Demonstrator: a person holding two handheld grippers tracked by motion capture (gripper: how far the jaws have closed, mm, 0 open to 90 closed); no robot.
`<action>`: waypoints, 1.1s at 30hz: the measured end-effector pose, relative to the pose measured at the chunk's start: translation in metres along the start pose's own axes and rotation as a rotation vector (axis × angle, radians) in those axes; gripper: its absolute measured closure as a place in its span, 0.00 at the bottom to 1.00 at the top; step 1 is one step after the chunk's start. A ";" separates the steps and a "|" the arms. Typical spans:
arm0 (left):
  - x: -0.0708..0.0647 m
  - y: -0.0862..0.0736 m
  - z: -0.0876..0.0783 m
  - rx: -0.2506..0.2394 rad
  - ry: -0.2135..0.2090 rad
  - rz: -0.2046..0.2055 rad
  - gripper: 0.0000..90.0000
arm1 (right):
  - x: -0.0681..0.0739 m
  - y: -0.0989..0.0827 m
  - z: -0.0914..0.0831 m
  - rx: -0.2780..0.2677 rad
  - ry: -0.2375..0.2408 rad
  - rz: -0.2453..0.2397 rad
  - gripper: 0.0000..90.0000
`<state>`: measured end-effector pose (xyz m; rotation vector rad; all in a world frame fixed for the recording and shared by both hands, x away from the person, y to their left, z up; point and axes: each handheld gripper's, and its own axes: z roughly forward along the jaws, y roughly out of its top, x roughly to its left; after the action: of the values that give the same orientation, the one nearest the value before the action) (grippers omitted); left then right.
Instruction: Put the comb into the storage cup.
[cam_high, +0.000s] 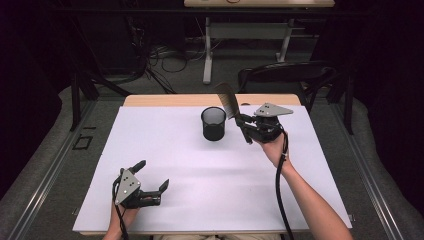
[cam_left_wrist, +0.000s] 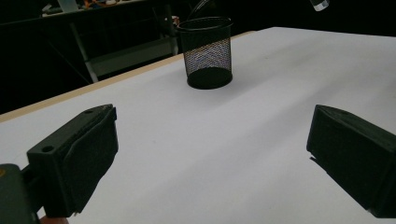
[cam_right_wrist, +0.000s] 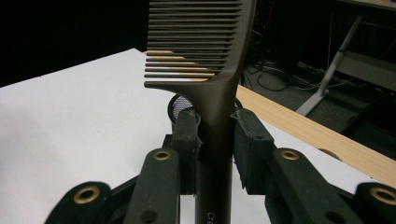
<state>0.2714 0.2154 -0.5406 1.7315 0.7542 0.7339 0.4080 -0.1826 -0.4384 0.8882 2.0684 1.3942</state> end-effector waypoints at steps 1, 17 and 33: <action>0.000 0.000 0.000 0.000 0.000 0.002 0.02 | 0.000 0.001 0.001 -0.001 0.001 0.001 0.81; 0.000 0.000 0.000 -0.001 0.000 -0.001 0.02 | 0.000 0.012 0.011 -0.021 0.004 0.002 0.81; 0.000 0.001 0.000 -0.012 -0.005 -0.003 0.02 | 0.000 0.023 0.021 -0.044 0.005 0.002 0.81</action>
<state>0.2713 0.2157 -0.5399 1.7205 0.7478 0.7301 0.4284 -0.1632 -0.4247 0.8699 2.0332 1.4394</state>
